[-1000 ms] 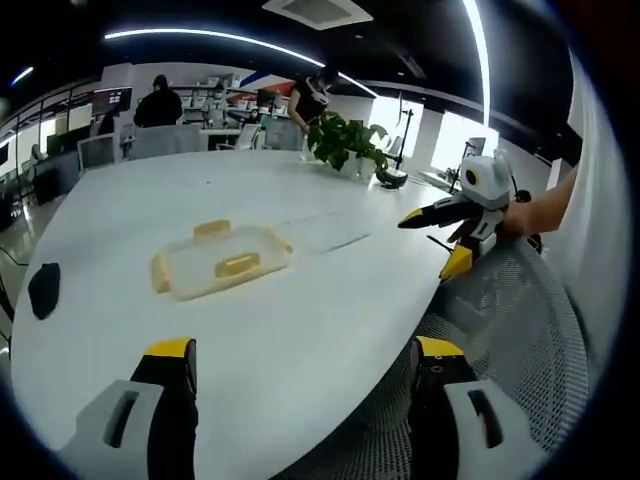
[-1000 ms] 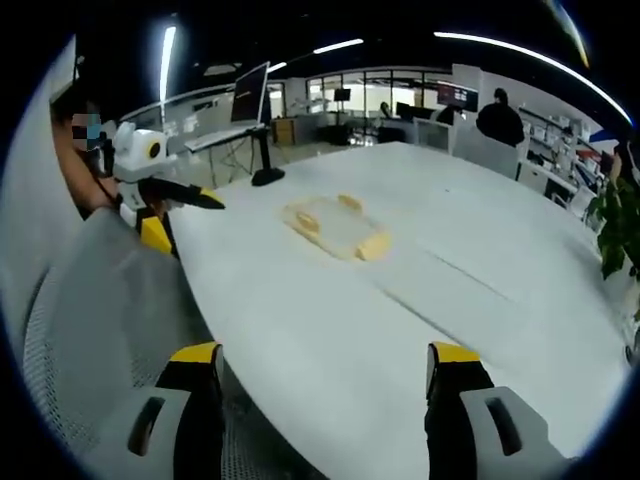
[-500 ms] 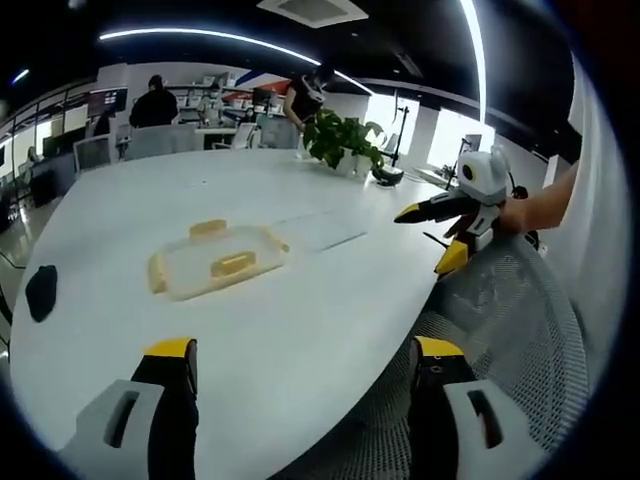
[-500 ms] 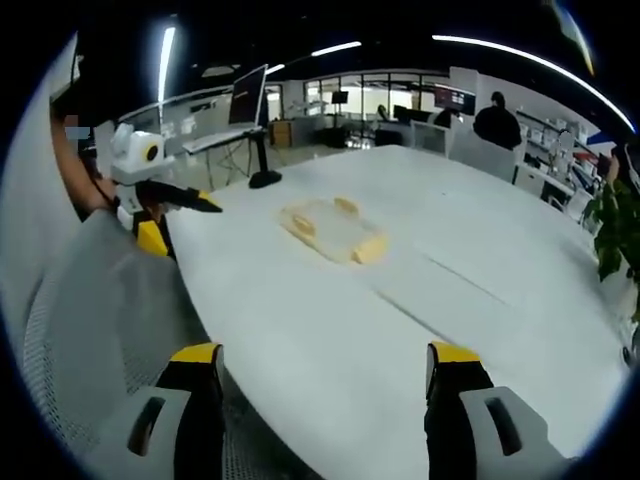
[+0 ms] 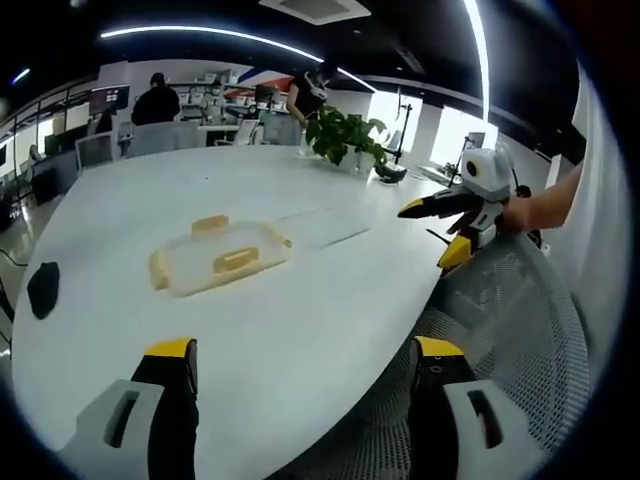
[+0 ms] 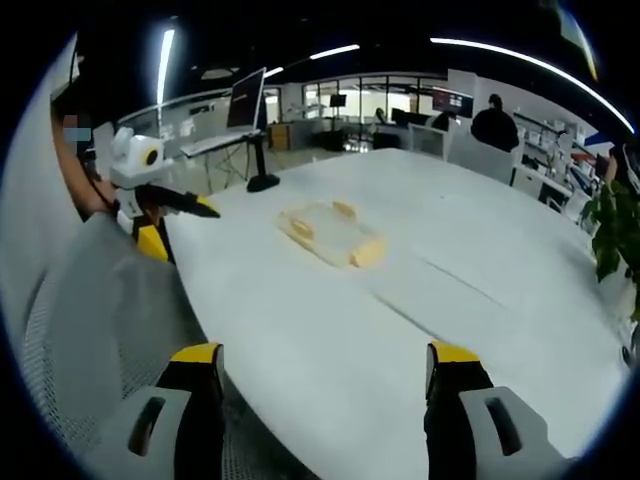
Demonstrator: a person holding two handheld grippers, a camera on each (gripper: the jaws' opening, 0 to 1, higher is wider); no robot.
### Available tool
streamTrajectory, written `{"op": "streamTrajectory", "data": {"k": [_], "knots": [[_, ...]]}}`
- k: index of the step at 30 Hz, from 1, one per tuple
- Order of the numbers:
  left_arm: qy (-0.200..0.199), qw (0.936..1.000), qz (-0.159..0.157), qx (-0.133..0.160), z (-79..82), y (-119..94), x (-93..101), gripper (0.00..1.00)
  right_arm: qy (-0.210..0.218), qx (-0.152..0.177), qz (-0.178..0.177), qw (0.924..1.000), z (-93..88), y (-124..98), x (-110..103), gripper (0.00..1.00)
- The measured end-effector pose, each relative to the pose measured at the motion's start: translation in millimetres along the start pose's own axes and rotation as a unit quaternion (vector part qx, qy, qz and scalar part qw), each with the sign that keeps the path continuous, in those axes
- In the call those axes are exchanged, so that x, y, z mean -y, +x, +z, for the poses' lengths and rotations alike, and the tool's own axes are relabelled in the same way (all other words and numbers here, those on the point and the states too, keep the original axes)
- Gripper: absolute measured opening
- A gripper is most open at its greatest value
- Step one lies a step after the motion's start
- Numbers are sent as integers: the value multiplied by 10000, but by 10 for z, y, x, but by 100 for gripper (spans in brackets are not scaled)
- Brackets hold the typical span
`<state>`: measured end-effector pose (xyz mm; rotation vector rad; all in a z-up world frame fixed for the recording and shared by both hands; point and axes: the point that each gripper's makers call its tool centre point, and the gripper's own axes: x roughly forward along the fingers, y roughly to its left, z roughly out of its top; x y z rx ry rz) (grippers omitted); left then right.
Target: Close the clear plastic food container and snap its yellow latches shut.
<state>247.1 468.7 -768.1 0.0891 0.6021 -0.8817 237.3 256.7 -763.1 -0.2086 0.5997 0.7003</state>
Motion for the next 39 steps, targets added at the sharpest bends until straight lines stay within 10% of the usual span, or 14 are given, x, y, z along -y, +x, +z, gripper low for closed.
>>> {"op": "streamTrajectory", "data": {"k": [39], "knots": [[-68,10000,-63,1,6,18,18,87,-32,-129,-31,9999,-43,5,32,82]]}}
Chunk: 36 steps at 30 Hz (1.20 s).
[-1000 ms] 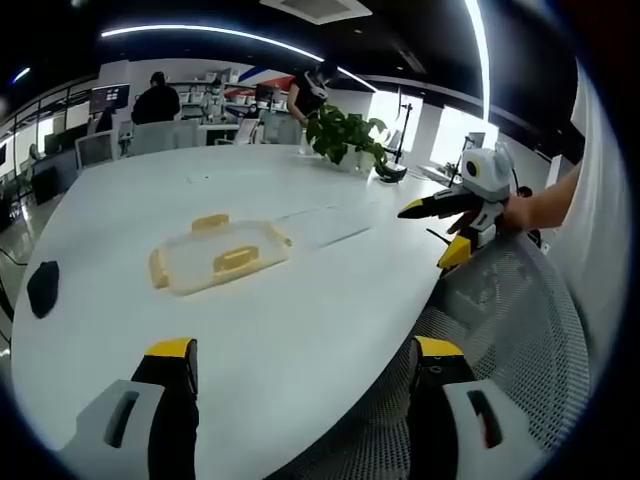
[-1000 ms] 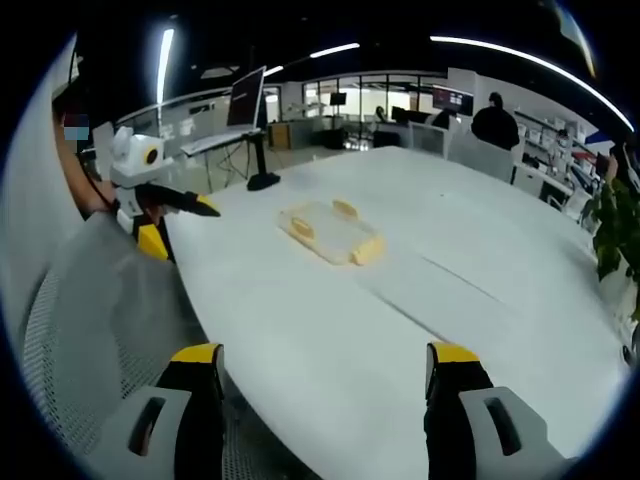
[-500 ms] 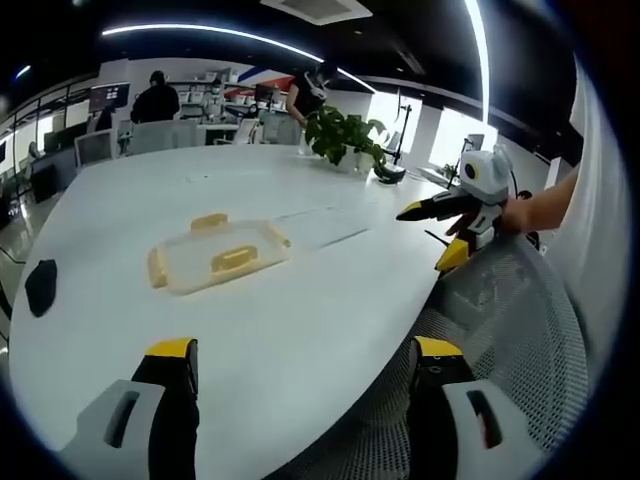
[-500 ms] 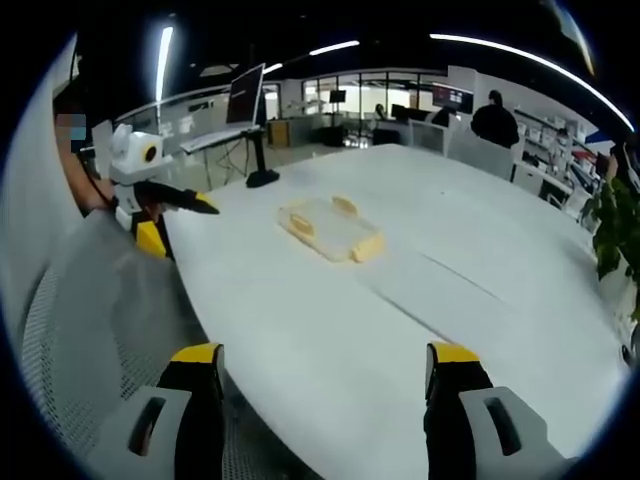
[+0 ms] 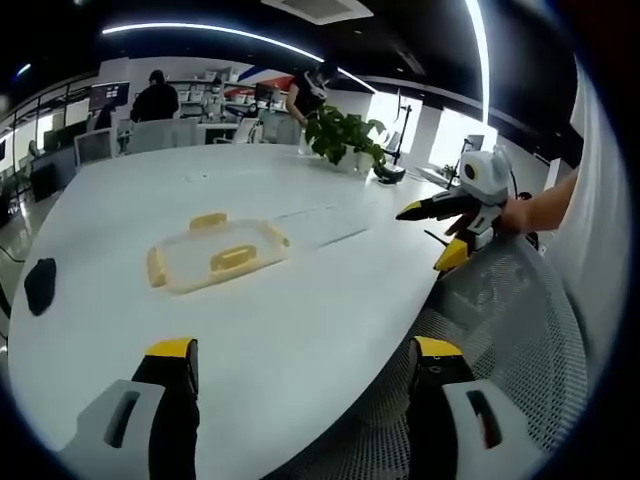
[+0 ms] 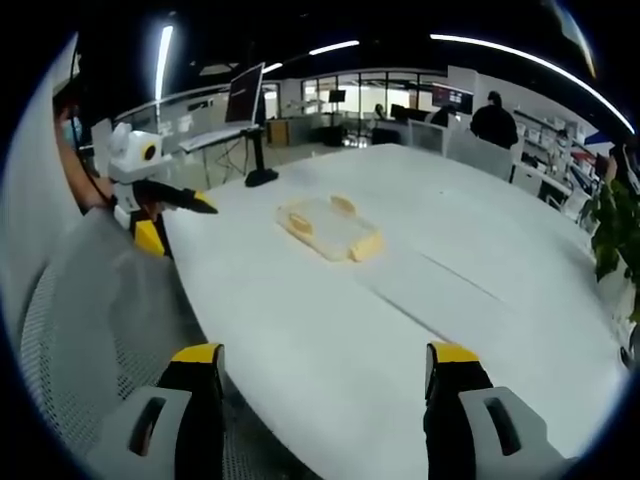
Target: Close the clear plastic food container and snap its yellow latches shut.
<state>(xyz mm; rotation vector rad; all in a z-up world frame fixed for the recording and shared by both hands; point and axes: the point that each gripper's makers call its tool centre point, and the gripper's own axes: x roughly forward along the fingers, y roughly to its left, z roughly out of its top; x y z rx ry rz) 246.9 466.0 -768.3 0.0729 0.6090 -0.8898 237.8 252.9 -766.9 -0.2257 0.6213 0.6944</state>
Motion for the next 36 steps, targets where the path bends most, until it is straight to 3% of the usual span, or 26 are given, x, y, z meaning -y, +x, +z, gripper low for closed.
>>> {"op": "streamTrajectory", "data": {"k": [36], "knots": [[41,10000,-65,45,24,-3,20,85,82,24,63,9999,6,3,-14,82]]}}
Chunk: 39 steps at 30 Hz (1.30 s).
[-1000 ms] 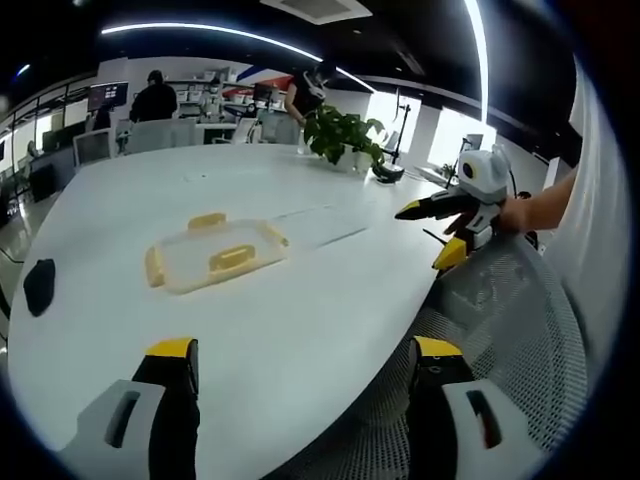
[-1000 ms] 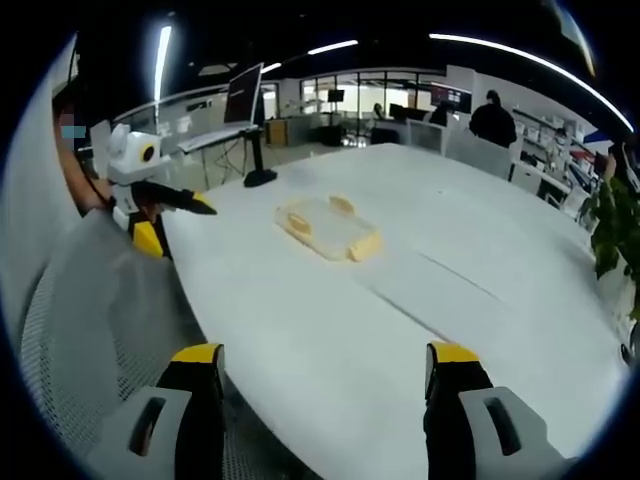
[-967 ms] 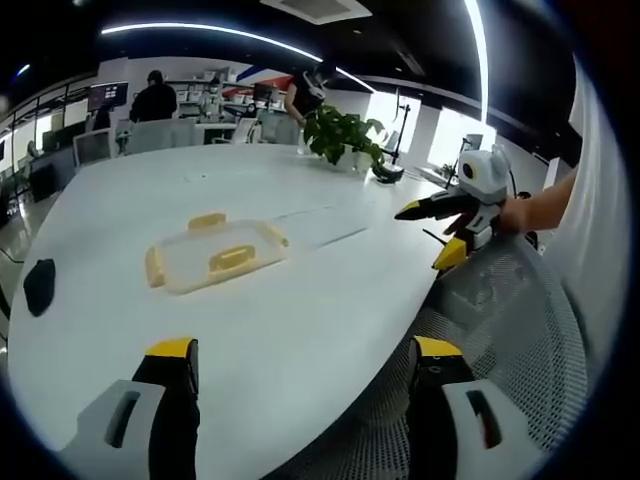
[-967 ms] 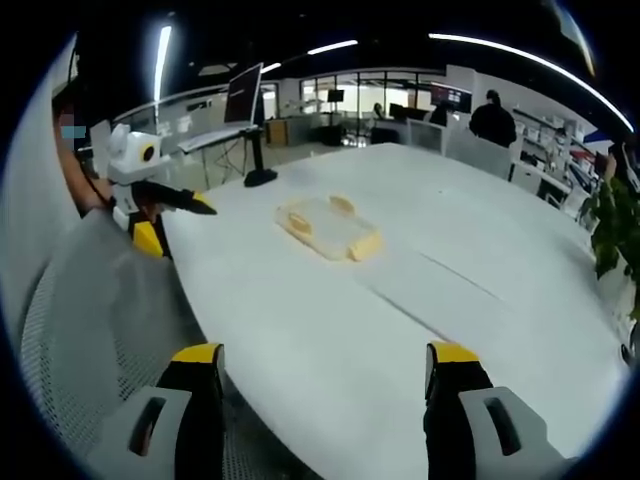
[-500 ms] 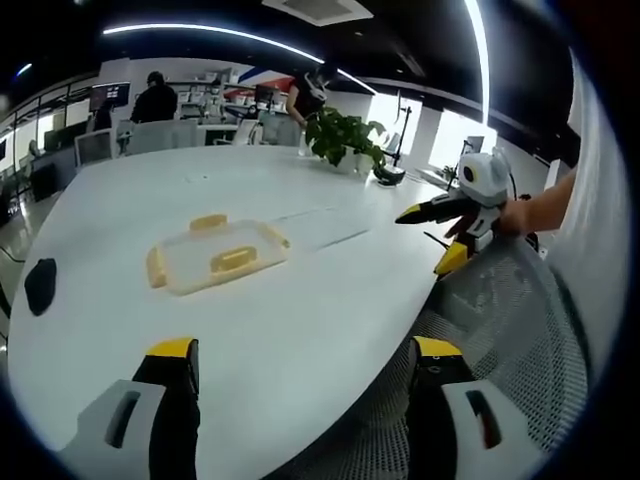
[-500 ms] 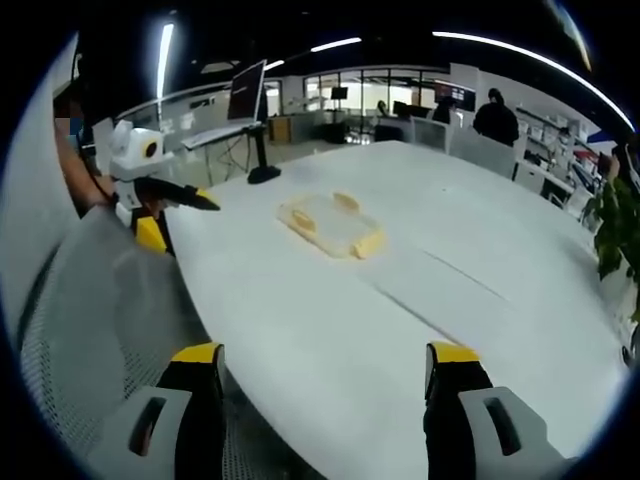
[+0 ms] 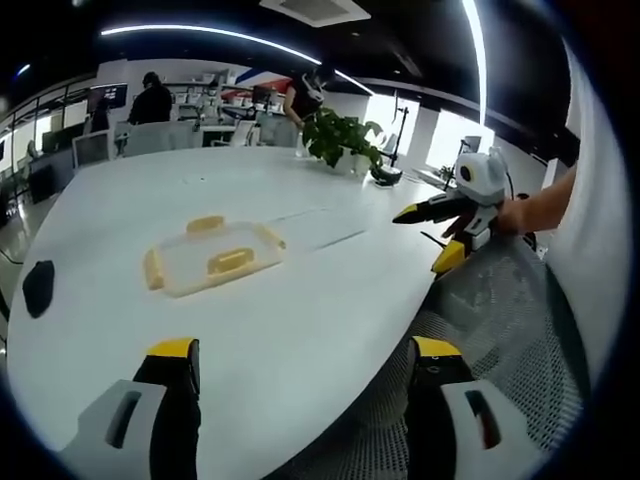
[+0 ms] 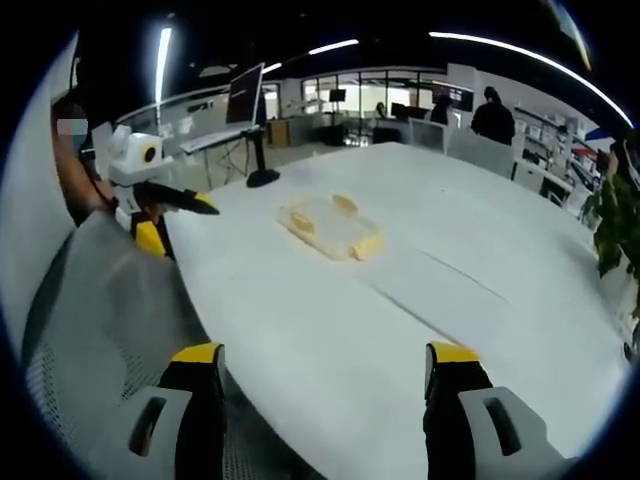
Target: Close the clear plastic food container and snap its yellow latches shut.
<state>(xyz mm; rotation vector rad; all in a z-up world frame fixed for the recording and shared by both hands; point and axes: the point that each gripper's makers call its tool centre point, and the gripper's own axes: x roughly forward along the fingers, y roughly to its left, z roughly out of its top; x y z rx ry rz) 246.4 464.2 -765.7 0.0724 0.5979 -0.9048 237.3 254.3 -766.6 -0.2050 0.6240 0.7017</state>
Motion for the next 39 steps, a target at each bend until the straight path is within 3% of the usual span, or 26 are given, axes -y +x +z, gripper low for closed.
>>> {"op": "streamTrajectory", "data": {"k": [21,39], "knots": [[232,9997,28,-37,35,-10,21,89,-126,107,-6,9999,78,-23,-6,82],[410,9991,-113,50,311,141,-126,86,-395,40,182,9990,268,141,61,78]]}}
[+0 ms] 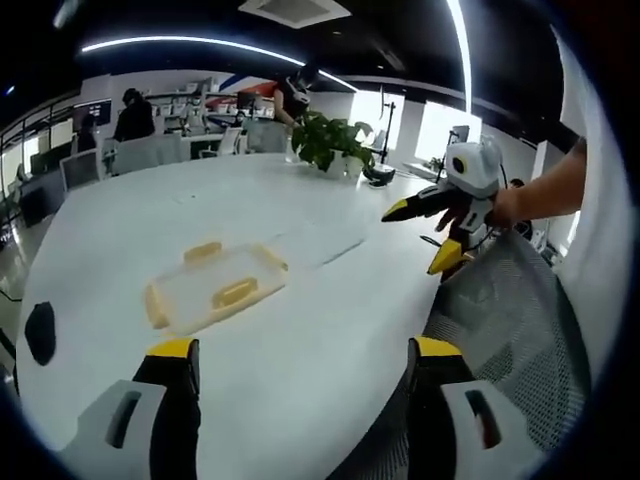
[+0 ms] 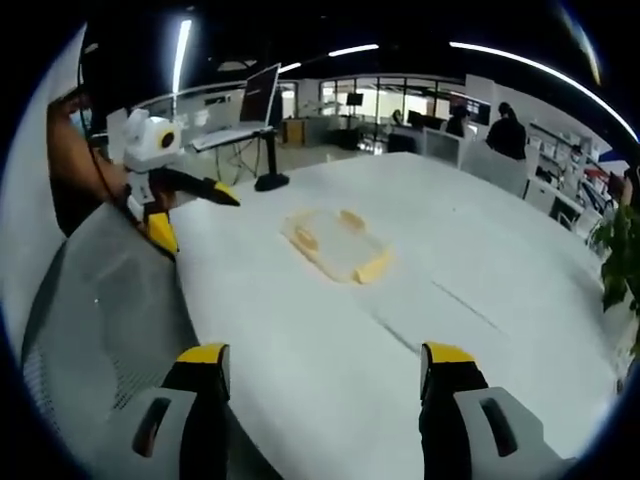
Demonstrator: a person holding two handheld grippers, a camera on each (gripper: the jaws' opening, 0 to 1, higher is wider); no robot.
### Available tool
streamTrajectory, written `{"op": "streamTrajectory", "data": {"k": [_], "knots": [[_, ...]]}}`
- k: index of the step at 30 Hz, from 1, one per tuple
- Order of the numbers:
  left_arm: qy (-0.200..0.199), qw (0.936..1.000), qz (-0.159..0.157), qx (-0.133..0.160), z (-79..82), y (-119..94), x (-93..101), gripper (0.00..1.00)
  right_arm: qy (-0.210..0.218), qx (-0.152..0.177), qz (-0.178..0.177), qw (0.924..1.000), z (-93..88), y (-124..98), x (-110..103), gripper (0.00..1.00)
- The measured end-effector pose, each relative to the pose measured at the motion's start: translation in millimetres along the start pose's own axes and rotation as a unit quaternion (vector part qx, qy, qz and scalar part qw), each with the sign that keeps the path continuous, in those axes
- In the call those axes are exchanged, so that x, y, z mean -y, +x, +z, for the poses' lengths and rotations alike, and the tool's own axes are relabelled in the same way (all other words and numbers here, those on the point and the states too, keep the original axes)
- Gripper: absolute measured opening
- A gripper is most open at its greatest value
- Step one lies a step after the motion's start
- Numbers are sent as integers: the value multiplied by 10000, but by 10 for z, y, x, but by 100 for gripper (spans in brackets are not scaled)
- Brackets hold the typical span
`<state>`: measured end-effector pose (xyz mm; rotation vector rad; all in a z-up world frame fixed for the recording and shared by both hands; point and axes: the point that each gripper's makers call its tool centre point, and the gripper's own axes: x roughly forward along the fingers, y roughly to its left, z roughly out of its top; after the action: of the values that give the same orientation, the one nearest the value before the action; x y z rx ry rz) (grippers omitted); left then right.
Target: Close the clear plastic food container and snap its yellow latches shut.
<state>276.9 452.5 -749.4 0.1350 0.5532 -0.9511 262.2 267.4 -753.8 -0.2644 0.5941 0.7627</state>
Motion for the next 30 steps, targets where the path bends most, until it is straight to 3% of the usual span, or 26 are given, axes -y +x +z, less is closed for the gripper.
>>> {"op": "streamTrajectory", "data": {"k": [30], "knots": [[372,9981,-261,-406,87,285,-409,82,-568,-255,400,9973,200,425,240,72]]}}
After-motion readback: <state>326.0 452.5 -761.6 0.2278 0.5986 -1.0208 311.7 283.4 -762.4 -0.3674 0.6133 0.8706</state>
